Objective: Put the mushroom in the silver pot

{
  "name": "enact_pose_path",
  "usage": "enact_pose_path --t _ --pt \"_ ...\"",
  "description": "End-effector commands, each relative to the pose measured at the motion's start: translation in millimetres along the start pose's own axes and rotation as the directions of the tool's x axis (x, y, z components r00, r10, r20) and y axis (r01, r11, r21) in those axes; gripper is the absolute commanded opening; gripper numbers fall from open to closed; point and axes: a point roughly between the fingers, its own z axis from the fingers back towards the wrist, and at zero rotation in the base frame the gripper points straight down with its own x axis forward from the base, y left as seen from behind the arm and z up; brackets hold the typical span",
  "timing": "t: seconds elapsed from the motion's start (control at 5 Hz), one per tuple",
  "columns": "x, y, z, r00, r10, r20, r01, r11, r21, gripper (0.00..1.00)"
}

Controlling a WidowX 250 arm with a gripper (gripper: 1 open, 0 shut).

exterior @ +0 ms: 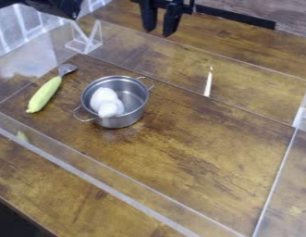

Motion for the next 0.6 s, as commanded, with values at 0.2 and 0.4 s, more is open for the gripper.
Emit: enact_pose_path --t 0.2,0.4 --pt "-6.5 -22 37.2 0.999 -0.012 0.050 0.013 1.000 -0.011 1.00" --pt "-8.8 -35 39.1 0.999 -0.031 0.025 0.032 0.999 -0.017 1.00"
